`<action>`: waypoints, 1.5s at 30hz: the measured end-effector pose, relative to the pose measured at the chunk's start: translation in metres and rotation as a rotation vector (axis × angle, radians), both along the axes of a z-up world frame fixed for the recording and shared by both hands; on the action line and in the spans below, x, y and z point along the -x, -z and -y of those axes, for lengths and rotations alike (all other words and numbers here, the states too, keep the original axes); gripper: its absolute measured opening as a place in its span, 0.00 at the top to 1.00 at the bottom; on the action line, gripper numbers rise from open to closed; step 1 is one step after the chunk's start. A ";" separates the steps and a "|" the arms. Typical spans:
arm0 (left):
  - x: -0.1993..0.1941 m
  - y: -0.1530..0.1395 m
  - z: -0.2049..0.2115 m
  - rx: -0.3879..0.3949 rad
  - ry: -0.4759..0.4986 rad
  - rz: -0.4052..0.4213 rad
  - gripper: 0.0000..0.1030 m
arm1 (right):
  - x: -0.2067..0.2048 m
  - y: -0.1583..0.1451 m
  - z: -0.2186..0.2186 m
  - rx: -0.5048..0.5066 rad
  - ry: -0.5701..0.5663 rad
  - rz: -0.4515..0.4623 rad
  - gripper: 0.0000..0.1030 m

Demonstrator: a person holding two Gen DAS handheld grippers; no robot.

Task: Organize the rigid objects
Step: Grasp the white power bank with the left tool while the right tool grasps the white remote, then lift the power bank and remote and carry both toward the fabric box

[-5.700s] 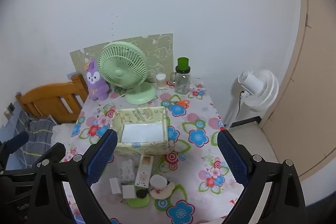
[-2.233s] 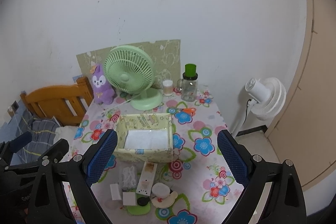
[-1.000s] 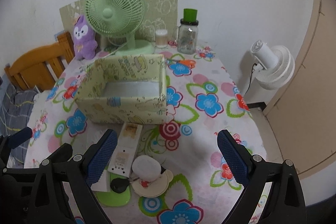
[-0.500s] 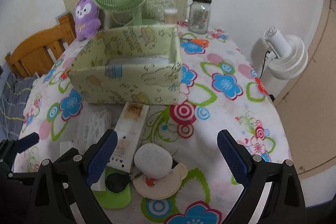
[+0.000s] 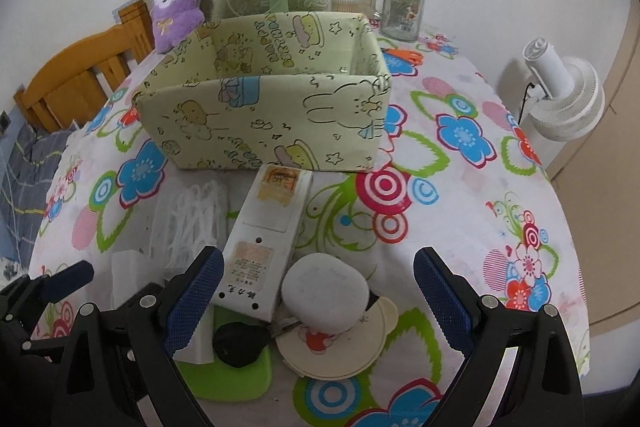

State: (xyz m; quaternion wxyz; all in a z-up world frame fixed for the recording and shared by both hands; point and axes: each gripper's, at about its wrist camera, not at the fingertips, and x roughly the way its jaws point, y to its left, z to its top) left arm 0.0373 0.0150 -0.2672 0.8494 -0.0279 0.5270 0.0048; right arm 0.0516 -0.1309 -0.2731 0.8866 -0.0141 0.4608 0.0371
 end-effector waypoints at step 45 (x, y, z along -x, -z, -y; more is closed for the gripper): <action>-0.037 -0.008 -0.007 0.007 0.080 -0.001 0.74 | -0.044 0.024 -0.035 -0.025 -0.027 -0.111 0.52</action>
